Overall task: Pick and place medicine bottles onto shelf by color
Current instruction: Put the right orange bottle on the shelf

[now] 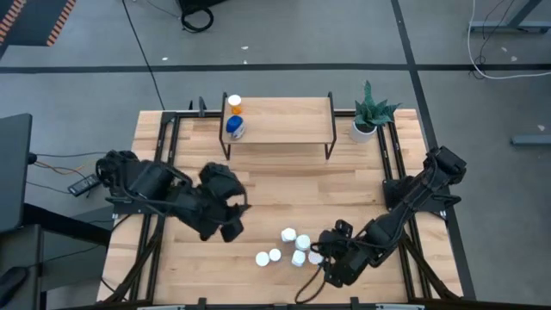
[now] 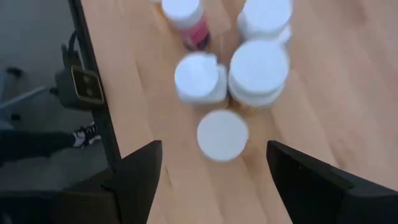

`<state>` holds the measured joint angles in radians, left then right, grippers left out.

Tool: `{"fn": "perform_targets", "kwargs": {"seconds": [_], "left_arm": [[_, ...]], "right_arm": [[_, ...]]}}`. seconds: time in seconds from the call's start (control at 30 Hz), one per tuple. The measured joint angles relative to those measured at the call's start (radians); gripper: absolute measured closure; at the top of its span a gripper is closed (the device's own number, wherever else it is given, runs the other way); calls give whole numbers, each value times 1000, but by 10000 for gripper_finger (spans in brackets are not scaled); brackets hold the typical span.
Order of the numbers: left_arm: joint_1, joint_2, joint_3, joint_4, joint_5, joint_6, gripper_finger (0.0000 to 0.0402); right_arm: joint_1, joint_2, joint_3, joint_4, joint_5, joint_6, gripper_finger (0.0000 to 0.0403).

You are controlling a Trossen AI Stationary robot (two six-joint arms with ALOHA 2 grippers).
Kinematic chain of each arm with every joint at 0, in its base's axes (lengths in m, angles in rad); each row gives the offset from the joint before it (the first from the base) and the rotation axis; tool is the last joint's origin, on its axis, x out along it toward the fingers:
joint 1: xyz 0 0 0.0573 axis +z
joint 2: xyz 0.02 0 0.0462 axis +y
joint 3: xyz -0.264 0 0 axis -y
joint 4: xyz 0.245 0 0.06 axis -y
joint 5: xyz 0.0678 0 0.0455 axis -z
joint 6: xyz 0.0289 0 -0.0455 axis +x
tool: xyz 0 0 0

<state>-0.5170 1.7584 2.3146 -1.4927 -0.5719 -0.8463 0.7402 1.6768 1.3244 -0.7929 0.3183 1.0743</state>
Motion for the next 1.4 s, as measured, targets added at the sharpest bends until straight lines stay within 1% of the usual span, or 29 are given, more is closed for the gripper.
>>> {"fn": "perform_targets", "kwargs": {"seconds": [0.07, 0.13, 0.27, 0.33, 0.43, 0.53, 0.6, 0.77, 0.87, 0.97, 1.07, 1.2, 1.27, 1.33, 1.4], "left_arm": [[3, 23, 0, 17, 20, 9, 207], [3, 46, 0, 46, 56, 31, 205], [15, 99, 0, 76, 140, 72, 204], [28, 119, -1, 86, 179, 105, 205], [41, 143, -1, 99, 204, 172, 213], [54, 171, -2, 106, 225, 276, 223], [67, 181, -33, 137, 262, 343, 229], [98, 167, -252, 296, 386, 463, 244], [114, 113, -395, 375, 413, 467, 256], [130, 10, -558, 504, 412, 450, 268], [146, -126, -755, 697, 415, 395, 278], [156, -283, -995, 940, 465, 306, 285], [145, -337, -1076, 1026, 469, 269, 285], [130, -386, -1130, 1072, 455, 246, 283], [112, -430, -1167, 1148, 415, 242, 283]], "right_arm": [[13, 0, -35, 22, 0, 11, 106], [19, 0, -77, 84, 0, 10, 106], [17, 0, -133, 183, 2, -50, 106], [12, 0, -143, 194, 10, -93, 106], [7, 0, -145, 192, 27, -155, 106], [0, 8, -145, 193, 32, -199, 106], [-1, 12, -145, 190, 31, -199, 106], [9, 21, -145, 202, 27, -143, 106], [28, 21, -145, 207, 27, -102, 106], [49, 21, -145, 215, 38, -72, 106], [60, 30, -145, 215, 47, -65, 106], [59, 53, -145, 231, 47, -58, 106], [47, 65, -140, 237, 47, -49, 106], [40, 68, -140, 233, 52, -47, 106], [26, 71, -139, 236, 61, -46, 106]]}}
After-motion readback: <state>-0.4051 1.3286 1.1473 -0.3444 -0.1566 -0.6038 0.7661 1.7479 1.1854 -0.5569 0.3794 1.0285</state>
